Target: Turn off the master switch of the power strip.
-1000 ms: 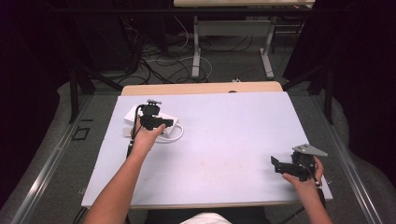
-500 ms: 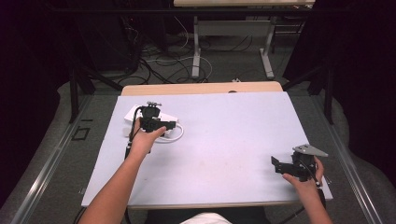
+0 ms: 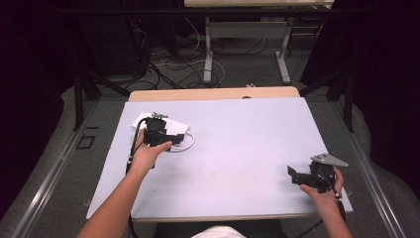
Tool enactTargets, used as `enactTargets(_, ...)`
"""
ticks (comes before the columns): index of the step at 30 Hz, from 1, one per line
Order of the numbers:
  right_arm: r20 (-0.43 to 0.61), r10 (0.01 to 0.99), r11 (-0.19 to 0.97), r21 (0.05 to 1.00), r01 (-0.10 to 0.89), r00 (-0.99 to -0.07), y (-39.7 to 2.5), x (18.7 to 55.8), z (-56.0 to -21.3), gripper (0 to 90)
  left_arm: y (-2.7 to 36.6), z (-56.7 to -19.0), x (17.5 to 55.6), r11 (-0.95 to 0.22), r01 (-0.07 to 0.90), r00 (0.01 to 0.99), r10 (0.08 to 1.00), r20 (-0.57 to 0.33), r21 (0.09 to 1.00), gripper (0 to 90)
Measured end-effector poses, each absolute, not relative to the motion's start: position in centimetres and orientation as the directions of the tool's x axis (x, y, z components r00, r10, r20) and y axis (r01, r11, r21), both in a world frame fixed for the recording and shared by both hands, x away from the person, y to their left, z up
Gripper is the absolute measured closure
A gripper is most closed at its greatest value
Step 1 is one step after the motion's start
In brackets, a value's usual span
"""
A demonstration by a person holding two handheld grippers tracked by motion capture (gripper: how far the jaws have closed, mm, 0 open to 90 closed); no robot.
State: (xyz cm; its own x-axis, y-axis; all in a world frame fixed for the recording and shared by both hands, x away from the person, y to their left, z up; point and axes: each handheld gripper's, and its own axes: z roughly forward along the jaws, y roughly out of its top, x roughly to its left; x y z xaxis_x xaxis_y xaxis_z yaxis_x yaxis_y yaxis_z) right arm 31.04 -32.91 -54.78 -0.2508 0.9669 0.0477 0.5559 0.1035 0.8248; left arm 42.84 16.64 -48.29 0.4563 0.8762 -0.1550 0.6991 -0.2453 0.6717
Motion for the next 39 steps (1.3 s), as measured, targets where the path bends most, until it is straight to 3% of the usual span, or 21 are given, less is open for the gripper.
enactTargets(12, 0.044, 0.966, 0.109, 0.825, 0.555, -0.254, -32.9, 31.0, -54.8, 0.9, 17.0, -47.5, 40.9, -0.226, 0.642, 0.481, 0.863, -0.155, 0.733, 0.5)
enactTargets(39, 0.042, 0.965, 0.111, 0.83, 0.547, -0.26, -32.8, 30.9, -54.7, 0.9, 19.0, -46.8, 35.9, -0.221, 0.588, 0.509, 0.848, -0.144, 0.778, 2.7)
